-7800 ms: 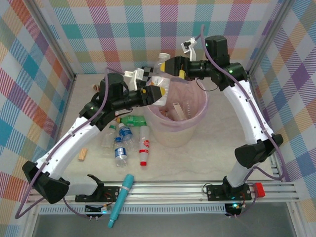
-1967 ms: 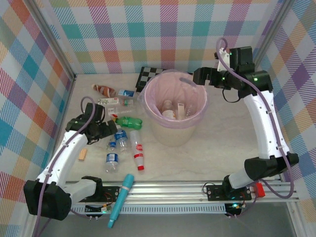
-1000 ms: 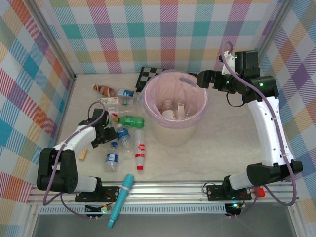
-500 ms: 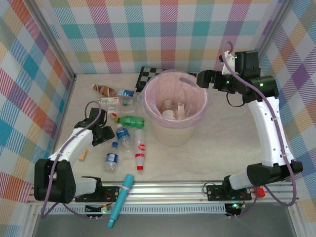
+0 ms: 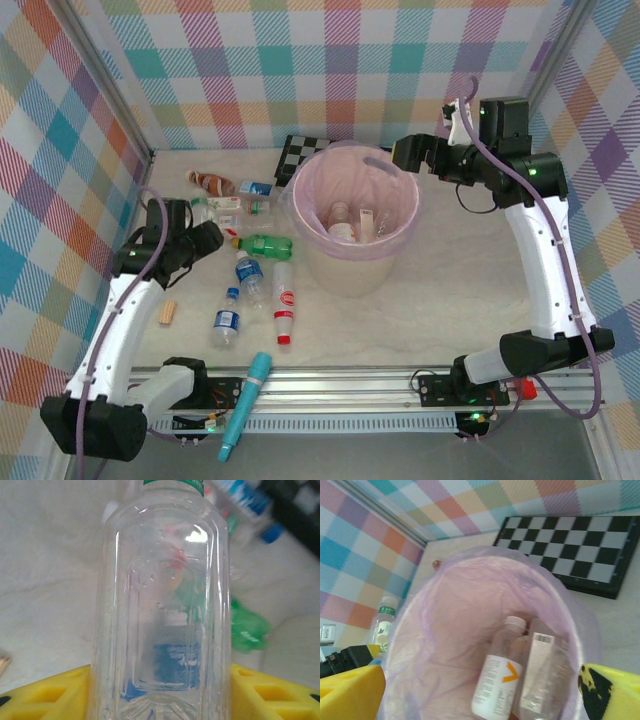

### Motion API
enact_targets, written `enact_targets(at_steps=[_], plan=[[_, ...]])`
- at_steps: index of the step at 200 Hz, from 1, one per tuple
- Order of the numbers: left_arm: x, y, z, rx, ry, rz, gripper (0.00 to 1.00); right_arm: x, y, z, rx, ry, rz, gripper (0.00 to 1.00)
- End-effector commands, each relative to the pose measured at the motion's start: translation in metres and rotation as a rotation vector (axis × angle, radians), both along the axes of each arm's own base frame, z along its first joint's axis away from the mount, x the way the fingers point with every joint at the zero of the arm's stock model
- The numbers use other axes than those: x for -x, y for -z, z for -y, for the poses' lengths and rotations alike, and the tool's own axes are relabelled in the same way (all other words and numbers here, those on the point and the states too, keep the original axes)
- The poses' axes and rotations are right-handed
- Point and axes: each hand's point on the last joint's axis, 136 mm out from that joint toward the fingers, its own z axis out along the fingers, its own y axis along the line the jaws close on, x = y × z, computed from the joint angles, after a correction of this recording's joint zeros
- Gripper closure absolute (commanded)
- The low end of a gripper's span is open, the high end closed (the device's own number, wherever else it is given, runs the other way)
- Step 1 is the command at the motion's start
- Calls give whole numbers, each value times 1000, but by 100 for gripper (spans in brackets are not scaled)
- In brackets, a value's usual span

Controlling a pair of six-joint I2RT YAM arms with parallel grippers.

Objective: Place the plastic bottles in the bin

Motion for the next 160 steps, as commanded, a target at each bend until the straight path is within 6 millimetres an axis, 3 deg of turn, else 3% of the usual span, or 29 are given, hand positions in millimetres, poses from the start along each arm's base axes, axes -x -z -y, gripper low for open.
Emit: enact_targets(at_steps=[1, 38, 64, 111, 160], plan=[[-6, -50, 43, 99, 151, 164, 42, 8, -32, -24, -124, -91, 46, 2], [-7, -126, 97, 171, 342, 412, 45, 7, -46, -57, -166, -172, 57, 2], [1, -159, 138, 225, 485, 525, 48, 6, -60, -85, -229, -229, 76, 6], [10, -179, 184, 272, 618, 599, 50, -4, -63, -126, -311, -279, 55, 7], [11, -187, 212, 309, 691, 620, 50, -22, -52, -153, -331, -311, 13, 10]])
